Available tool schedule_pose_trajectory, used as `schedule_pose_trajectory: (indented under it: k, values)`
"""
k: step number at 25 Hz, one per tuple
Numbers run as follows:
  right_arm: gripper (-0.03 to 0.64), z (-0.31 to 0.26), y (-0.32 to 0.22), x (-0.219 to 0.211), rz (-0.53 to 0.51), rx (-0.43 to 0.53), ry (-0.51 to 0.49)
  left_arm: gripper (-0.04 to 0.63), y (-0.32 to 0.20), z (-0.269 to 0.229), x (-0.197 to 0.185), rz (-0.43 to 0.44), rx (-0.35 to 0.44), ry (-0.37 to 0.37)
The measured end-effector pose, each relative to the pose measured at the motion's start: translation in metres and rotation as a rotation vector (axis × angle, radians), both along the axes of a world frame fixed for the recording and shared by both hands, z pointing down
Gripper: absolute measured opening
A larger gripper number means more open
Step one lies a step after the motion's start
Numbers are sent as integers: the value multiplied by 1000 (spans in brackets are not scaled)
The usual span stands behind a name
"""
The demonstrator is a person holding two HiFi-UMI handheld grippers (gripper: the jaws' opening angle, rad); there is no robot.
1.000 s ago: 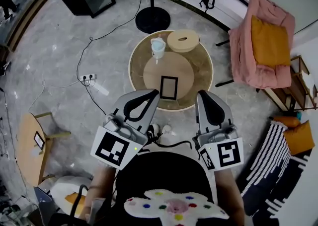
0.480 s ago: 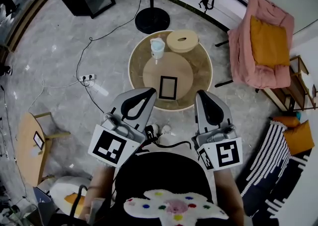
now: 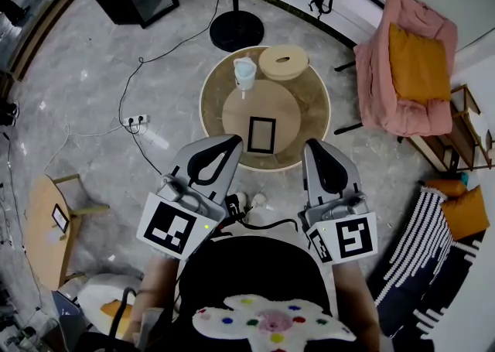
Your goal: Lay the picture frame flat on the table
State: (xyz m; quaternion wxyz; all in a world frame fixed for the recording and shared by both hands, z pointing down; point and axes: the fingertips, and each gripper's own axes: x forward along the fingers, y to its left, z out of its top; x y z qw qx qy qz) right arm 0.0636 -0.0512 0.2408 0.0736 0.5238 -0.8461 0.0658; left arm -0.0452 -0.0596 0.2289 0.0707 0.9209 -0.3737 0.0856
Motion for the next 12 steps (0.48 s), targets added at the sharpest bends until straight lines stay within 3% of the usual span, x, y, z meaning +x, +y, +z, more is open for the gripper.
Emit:
schedule_pose_trajectory:
  k: [12]
  values:
    - [40, 3, -1, 3, 10, -9, 17, 15, 0, -1, 2, 2, 6, -2]
